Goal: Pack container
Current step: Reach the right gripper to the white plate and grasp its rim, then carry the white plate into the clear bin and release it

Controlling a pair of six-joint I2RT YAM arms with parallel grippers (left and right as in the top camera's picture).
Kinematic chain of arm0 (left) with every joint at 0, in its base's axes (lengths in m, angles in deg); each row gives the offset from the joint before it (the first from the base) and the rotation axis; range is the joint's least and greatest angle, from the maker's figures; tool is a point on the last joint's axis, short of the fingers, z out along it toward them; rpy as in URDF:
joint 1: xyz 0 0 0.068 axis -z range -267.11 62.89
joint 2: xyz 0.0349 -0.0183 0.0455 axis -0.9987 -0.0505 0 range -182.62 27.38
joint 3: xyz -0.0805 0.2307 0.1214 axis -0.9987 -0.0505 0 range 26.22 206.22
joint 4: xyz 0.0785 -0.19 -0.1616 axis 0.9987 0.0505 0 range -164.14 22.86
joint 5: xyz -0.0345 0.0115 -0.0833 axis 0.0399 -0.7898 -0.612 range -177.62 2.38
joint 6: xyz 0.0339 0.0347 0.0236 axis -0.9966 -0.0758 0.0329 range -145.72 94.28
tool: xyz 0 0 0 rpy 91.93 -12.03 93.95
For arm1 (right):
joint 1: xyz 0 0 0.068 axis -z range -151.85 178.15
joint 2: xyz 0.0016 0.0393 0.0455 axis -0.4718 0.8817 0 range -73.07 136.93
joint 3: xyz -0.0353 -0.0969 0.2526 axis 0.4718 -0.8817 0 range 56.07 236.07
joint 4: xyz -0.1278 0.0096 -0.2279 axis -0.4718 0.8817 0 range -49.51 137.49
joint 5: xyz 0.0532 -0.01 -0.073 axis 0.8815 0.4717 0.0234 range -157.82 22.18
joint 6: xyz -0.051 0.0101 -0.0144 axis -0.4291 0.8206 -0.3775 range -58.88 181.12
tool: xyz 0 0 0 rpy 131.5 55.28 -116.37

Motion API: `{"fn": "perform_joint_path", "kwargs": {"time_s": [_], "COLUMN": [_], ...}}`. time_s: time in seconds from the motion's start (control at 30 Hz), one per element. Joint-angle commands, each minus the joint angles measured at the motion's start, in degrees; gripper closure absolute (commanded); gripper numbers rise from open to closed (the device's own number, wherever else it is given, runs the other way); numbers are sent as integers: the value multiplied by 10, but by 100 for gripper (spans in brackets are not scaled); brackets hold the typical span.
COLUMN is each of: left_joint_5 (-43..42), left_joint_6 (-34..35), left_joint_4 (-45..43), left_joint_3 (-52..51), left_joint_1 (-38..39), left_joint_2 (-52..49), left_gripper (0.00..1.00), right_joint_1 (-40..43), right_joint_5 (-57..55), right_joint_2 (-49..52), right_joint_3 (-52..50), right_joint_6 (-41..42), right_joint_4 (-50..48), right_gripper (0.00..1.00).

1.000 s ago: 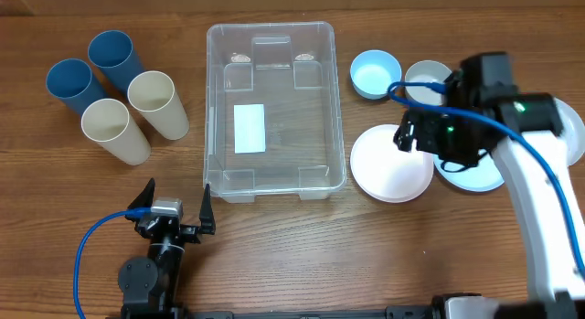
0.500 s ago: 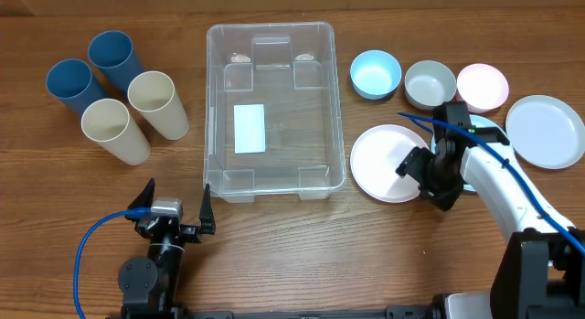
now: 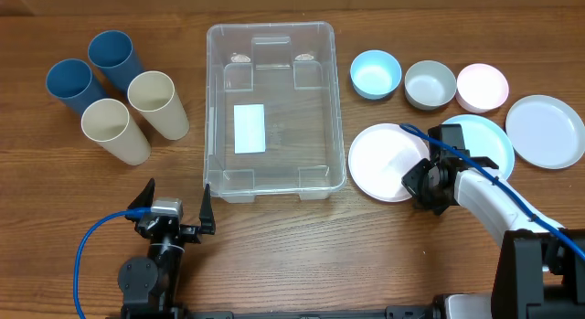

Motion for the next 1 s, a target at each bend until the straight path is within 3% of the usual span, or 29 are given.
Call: {"fn": "perform_joint_path", "kwargs": {"time_s": [0.0,0.2,0.7,0.77,0.83,0.97], "left_joint_5": [-2,-2,-2,-2,-2,-2], "left_joint_6": [4,4,4,4,4,4], "left_joint_4": [1,1,1,1,1,1], "left_joint_3": [-2,-2,-2,-2,-2,-2], "left_joint_1": [-4,-4,-4,-4,-4,-4], "left_joint_2": [6,6,6,6,6,6], "left_gripper": [0,0,0,0,0,0], "right_joint_1": [1,1,1,1,-14,-100], "right_joint_5": [-12,-12,-56,-32,62,117], "right_joint_2": [5,2,-12,-12,-14,-13], "right_joint_3": [-15,30,468,524,567,570], "right_joint_6": [-1,-29,-135,-169,-226,-260], "right_joint_4": [3,44,334,350,350,327], "right_gripper": [96,96,96,96,96,96]}}
